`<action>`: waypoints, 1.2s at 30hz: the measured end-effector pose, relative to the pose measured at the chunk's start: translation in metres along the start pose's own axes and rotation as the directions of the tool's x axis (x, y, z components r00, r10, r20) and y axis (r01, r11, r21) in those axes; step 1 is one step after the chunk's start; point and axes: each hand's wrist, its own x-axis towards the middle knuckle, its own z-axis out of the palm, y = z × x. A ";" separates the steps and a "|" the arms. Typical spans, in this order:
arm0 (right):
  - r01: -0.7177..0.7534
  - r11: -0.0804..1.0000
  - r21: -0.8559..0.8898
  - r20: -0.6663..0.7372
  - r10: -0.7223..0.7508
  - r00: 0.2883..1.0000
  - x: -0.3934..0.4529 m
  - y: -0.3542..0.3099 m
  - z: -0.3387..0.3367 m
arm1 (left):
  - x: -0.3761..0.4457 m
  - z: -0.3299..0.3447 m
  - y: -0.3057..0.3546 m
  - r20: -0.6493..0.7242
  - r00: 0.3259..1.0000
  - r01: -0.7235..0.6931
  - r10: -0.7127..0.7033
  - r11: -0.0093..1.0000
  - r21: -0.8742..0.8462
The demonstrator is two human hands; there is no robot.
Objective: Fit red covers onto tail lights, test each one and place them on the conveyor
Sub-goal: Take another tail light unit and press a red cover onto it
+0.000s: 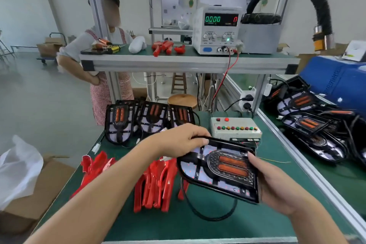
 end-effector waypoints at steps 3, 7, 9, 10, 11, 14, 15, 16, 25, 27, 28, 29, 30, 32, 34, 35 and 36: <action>-0.016 0.992 0.127 -0.070 0.025 0.997 -0.032 0.029 -0.012 | 0.017 0.026 0.008 0.120 0.992 -0.036 0.044 0.997 -0.066; 0.020 0.993 0.112 -0.186 0.001 0.983 -0.050 0.058 -0.026 | 0.042 0.056 0.010 0.224 0.975 0.011 0.005 0.998 -0.069; 0.026 0.999 0.027 -0.279 -0.018 0.960 -0.049 0.061 -0.034 | 0.049 0.073 0.006 0.253 0.966 0.057 -0.048 0.998 -0.031; 0.015 0.999 -0.028 -0.330 -0.024 0.944 -0.047 0.061 -0.038 | 0.051 0.082 0.003 0.257 0.964 0.087 -0.075 0.996 -0.035; -0.002 0.997 -0.081 -0.379 -0.029 0.925 -0.043 0.060 -0.042 | 0.051 0.091 0.000 0.253 0.962 0.122 -0.103 0.991 -0.060; -0.067 0.976 -0.205 -0.461 -0.036 0.887 -0.031 0.059 -0.052 | 0.046 0.110 -0.008 0.206 0.960 0.224 -0.190 0.962 -0.156; -0.092 0.966 -0.240 -0.477 -0.035 0.878 -0.027 0.060 -0.053 | 0.043 0.115 -0.010 0.181 0.960 0.247 -0.215 0.953 -0.176; -0.113 0.957 -0.267 -0.490 -0.033 0.871 -0.024 0.061 -0.054 | 0.041 0.119 -0.012 0.153 0.959 0.264 -0.237 0.944 -0.195; -0.121 0.763 -0.634 -0.531 -0.316 0.787 -0.007 0.072 -0.052 | 0.031 0.129 -0.021 -0.222 0.888 0.414 -0.401 0.910 0.012; -0.121 0.761 -0.637 -0.525 -0.313 0.792 -0.006 0.073 -0.053 | 0.032 0.126 -0.025 -0.339 0.845 0.486 -0.413 0.859 0.164; -0.126 0.764 -0.633 -0.524 -0.303 0.796 -0.005 0.073 -0.054 | 0.034 0.125 -0.028 -0.344 0.836 0.516 -0.428 0.826 0.228; -0.134 0.761 -0.634 -0.524 -0.296 0.799 -0.005 0.073 -0.054 | 0.035 0.124 -0.030 -0.315 0.833 0.538 -0.454 0.796 0.277; -0.143 0.755 -0.640 -0.522 -0.291 0.801 -0.005 0.073 -0.055 | 0.037 0.123 -0.033 -0.277 0.830 0.554 -0.484 0.773 0.308; -0.154 0.742 -0.652 -0.508 -0.277 0.815 -0.005 0.073 -0.054 | 0.043 0.122 -0.037 -0.207 0.827 0.562 -0.523 0.756 0.336; -0.168 0.728 -0.664 -0.496 -0.261 0.828 -0.005 0.073 -0.053 | 0.049 0.123 -0.041 -0.165 0.832 0.553 -0.530 0.761 0.339; -0.179 0.718 -0.672 -0.494 -0.256 0.831 -0.005 0.073 -0.053 | 0.052 0.122 -0.042 -0.155 0.831 0.552 -0.534 0.761 0.341; -0.192 0.705 -0.683 -0.493 -0.252 0.832 -0.005 0.073 -0.053 | 0.055 0.122 -0.043 -0.146 0.831 0.551 -0.537 0.759 0.346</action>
